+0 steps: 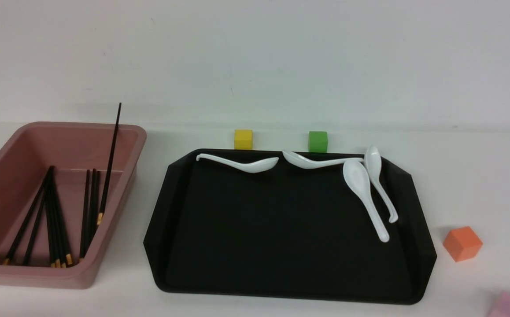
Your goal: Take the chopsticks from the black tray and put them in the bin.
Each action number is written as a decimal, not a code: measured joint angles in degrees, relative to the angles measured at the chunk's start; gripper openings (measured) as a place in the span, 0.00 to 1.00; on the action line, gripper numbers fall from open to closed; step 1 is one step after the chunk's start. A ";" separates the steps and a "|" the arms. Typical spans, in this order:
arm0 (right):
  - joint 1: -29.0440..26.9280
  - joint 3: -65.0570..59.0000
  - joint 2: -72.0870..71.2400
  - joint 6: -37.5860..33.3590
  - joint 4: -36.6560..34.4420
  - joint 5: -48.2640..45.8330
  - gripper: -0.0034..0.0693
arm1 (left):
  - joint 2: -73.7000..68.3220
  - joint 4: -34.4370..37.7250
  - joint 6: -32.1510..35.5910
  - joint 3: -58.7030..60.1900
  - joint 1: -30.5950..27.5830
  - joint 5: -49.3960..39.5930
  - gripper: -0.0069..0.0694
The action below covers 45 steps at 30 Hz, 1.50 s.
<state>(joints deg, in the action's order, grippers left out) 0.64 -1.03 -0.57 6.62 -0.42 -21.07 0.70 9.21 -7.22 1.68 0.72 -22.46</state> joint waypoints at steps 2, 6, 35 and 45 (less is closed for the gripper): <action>0.00 0.00 0.00 0.00 0.06 0.00 0.15 | 0.00 0.00 0.00 0.00 0.00 0.00 0.40; 0.00 0.00 0.00 0.00 0.42 0.00 0.16 | 0.00 0.00 0.00 0.00 0.00 0.00 0.40; 0.00 0.00 0.00 0.00 0.42 0.00 0.22 | 0.00 0.00 0.00 0.00 0.00 0.00 0.40; 0.00 0.00 0.00 0.00 0.42 0.00 0.22 | 0.00 0.00 0.00 0.00 0.00 0.00 0.40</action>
<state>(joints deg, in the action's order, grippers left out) 0.64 -1.03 -0.57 6.62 0.00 -21.07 0.70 9.21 -7.22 1.68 0.72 -22.46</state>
